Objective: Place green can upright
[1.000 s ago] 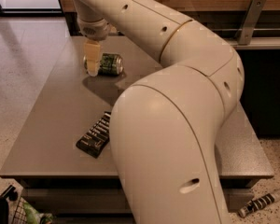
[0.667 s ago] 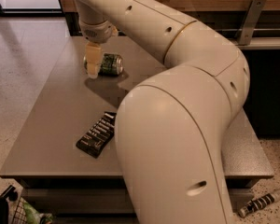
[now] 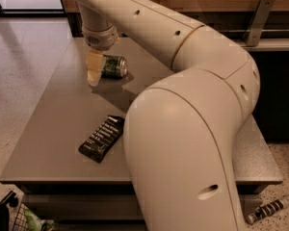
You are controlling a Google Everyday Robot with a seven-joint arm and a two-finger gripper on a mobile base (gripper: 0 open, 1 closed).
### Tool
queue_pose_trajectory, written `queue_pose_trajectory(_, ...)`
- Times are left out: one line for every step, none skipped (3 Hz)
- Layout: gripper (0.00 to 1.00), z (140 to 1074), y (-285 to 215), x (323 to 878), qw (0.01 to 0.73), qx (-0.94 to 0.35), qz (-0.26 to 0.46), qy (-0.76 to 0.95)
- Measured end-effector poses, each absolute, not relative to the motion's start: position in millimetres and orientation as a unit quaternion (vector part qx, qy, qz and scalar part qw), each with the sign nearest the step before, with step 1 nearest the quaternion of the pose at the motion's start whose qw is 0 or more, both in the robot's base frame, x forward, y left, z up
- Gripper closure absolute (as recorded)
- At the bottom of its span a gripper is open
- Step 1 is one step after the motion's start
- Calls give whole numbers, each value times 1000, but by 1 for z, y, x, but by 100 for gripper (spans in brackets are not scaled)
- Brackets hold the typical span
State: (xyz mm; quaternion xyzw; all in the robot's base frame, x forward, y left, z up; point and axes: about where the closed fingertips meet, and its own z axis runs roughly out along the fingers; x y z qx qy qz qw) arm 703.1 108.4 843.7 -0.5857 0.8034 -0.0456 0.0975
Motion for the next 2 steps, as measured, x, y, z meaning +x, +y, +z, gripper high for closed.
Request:
queue_pose_trajectory(7, 837, 118, 703, 102, -594, -33, 797)
queue_pose_trajectory(29, 834, 121, 703, 102, -601, -33, 792)
